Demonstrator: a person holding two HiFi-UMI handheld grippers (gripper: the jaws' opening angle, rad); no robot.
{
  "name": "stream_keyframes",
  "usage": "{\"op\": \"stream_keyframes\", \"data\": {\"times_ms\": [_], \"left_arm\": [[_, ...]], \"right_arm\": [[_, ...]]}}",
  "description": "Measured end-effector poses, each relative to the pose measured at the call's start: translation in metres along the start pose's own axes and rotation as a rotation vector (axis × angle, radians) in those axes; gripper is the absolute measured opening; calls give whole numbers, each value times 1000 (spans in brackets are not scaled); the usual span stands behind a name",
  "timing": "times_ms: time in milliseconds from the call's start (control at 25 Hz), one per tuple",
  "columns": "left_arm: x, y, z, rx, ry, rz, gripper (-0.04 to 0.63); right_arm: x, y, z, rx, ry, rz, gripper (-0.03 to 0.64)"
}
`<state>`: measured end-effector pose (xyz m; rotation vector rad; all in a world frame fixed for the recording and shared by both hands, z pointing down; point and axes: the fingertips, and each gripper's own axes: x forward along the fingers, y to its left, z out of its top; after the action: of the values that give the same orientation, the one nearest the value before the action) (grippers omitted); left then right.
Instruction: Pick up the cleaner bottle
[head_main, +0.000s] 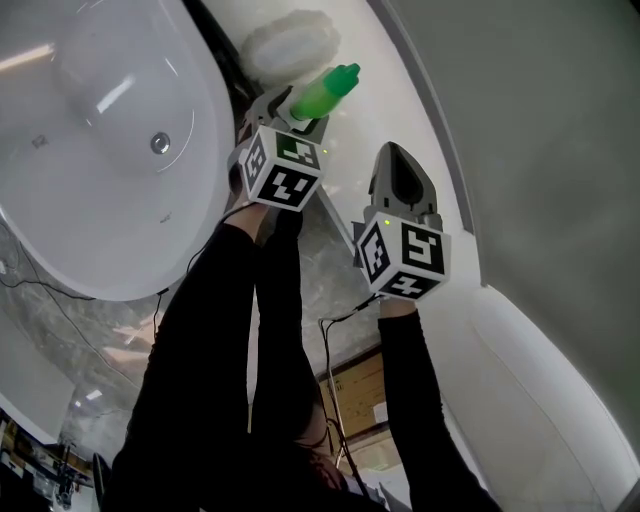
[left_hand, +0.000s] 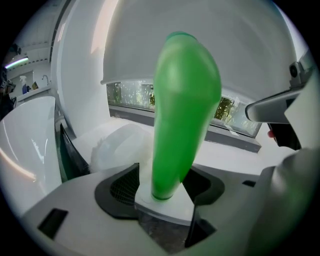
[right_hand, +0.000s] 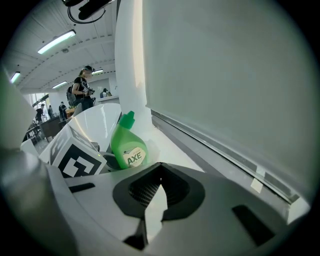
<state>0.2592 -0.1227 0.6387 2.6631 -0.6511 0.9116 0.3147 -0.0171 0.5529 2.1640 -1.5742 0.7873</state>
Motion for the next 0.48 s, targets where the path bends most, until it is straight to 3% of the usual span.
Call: {"op": "stream_keyframes", "data": {"times_ms": [480], "left_arm": [[27,-4,-4,20,-32,-21,270]], "right_arm": [[20,-10,-14,12,15,-1,2]]}}
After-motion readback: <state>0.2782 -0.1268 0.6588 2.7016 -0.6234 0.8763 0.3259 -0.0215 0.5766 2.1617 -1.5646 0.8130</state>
